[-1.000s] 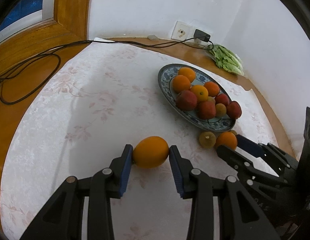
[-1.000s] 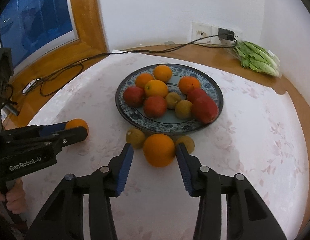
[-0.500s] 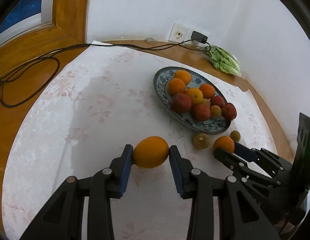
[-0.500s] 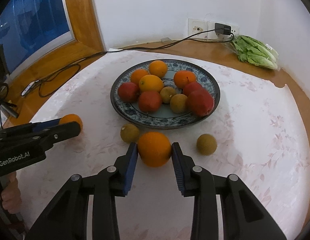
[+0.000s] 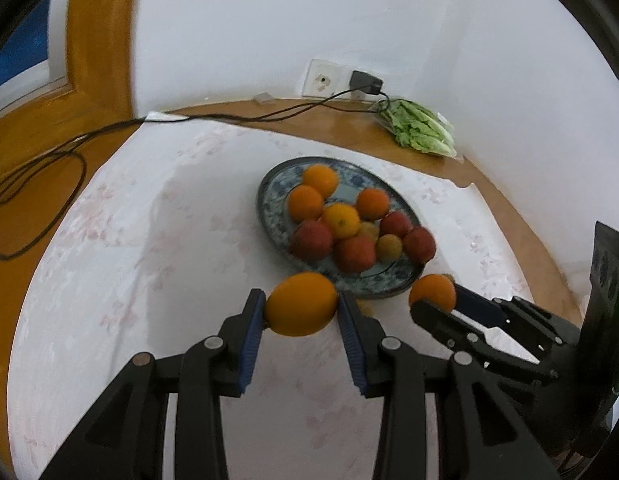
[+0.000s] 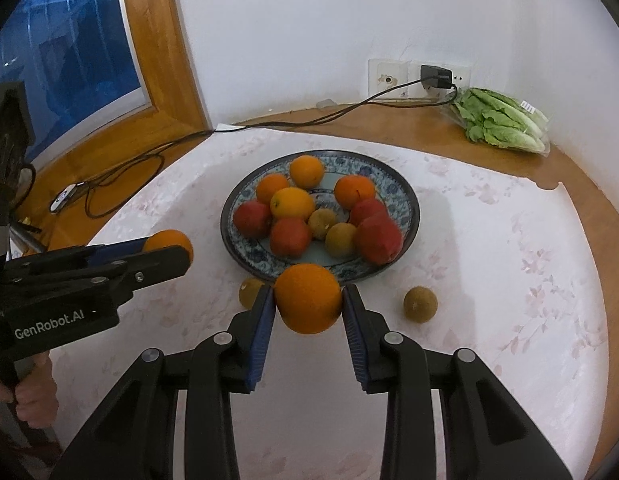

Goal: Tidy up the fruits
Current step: 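Carry the orange with the left tool while the right tool carries its orange onto the plate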

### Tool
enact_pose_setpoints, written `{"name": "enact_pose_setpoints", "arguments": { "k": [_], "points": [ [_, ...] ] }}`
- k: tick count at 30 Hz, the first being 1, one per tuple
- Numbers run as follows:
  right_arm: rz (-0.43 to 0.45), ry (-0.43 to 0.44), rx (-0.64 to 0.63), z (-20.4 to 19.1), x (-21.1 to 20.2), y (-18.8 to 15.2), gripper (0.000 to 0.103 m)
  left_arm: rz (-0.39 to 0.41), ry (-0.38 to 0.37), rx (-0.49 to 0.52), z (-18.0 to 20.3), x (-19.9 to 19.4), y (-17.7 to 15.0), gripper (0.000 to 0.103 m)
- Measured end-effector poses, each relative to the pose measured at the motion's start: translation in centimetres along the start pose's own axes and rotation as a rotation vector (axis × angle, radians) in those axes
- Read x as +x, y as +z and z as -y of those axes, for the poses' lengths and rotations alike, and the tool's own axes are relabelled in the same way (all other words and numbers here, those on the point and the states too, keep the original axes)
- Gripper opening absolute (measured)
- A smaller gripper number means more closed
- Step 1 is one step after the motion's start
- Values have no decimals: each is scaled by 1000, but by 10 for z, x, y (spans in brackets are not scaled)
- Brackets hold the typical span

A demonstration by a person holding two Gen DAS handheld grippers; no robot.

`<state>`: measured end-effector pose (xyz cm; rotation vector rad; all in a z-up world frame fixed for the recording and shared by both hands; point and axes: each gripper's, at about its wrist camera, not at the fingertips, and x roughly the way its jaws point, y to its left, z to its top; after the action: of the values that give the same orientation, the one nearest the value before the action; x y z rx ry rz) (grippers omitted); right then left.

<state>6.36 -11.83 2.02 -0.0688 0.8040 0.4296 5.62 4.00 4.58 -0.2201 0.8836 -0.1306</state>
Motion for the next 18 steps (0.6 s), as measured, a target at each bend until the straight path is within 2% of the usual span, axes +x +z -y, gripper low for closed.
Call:
{"name": "enact_pose_setpoints", "arguments": {
  "k": [13, 18],
  "points": [
    [-1, 3, 16, 12, 15, 11, 35, -34, -17, 41, 16, 35, 12, 39],
    [-2, 12, 27, 17, 22, 13, 35, -22, -16, 52, 17, 40, 16, 39]
  ]
}}
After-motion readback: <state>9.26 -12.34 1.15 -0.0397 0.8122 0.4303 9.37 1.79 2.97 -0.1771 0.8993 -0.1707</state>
